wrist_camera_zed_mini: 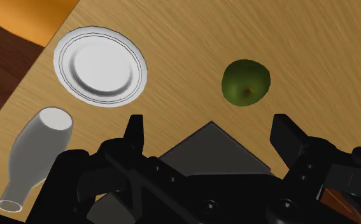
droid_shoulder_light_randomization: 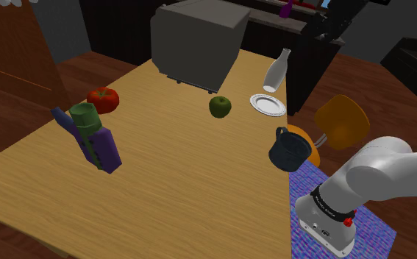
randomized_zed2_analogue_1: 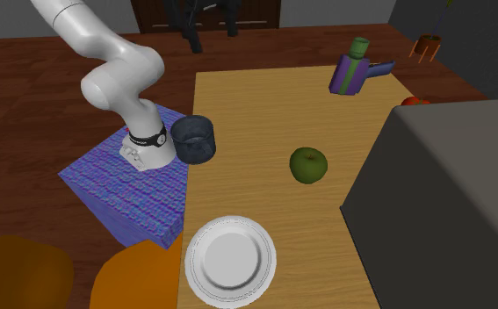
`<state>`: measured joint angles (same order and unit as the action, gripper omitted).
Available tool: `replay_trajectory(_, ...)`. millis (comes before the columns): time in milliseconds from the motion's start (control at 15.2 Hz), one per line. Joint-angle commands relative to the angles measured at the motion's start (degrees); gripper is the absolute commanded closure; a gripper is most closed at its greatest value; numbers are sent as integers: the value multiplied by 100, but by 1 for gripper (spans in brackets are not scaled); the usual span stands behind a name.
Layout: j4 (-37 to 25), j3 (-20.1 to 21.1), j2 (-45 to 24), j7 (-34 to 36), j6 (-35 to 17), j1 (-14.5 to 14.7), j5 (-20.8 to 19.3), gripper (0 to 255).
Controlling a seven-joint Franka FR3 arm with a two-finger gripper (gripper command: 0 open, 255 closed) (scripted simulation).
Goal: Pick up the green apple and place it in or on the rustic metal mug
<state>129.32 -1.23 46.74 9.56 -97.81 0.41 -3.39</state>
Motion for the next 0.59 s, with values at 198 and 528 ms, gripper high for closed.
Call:
replay_trajectory(198, -181, -140, -675, -489, -234, 198, -19, 0)
replay_trajectory(528, -583, -311, -1814, -1302, -527, 503, -1, 0)
